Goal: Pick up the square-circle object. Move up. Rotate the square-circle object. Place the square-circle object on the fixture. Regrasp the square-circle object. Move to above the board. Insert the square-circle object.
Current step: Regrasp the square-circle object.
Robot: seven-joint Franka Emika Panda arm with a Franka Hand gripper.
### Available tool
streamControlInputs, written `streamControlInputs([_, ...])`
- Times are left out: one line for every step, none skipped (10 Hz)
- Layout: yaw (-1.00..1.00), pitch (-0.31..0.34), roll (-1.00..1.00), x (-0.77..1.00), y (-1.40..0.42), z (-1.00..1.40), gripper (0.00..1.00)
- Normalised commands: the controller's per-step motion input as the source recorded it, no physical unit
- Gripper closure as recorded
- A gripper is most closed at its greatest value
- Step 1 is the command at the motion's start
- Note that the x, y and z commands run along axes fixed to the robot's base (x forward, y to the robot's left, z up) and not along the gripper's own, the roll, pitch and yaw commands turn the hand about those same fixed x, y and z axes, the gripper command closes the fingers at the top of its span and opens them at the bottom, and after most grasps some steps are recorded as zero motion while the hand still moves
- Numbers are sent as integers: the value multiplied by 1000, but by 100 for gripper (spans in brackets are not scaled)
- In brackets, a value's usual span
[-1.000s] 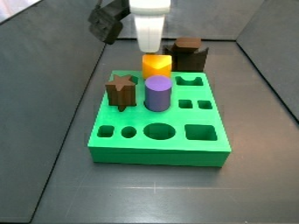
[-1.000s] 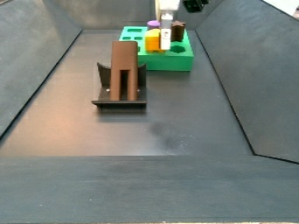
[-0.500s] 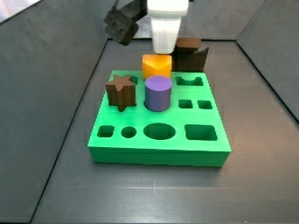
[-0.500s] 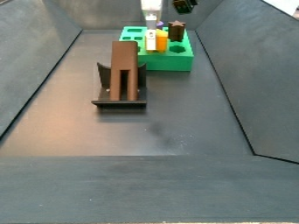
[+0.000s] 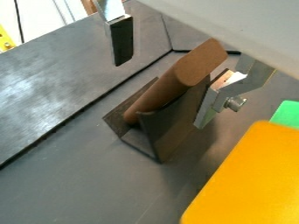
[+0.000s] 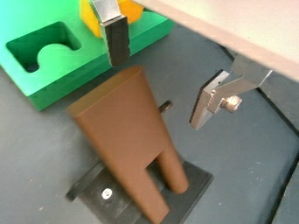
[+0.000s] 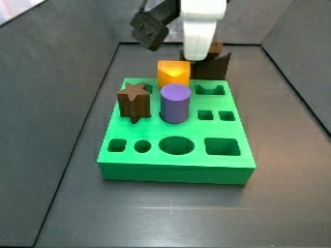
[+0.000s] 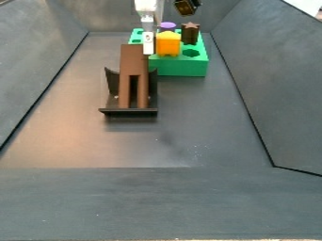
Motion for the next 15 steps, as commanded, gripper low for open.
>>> streamControlInputs([58,216,-34,814,-14,5,0])
streamControlInputs([58,223,-37,744,-14,3,0])
streamControlInputs([58,222,-43,679,-14,3,0])
streamControlInputs([60,221,-44,616,-11,3,0])
streamControlInputs([64,220,-33,534,-9,-2,0])
streamControlInputs([66,218,-25,476,-9,0,0])
streamControlInputs([65,216,-29,404,-14,-7,0])
streamControlInputs([65,215,-32,371,-13,-9,0])
streamControlInputs([62,220,-34,300,-11,4,0])
streamControlInputs([60,224,-37,244,-12,3,0])
streamControlInputs([60,230,-36,187,-12,-6,0])
streamControlInputs([60,231,-37,161,-11,-3,0])
streamControlInputs([62,231,-40,106,-13,3,0])
streamControlInputs([65,216,-39,82,-12,3,0])
streamControlInputs([69,206,-33,78,-11,0,0])
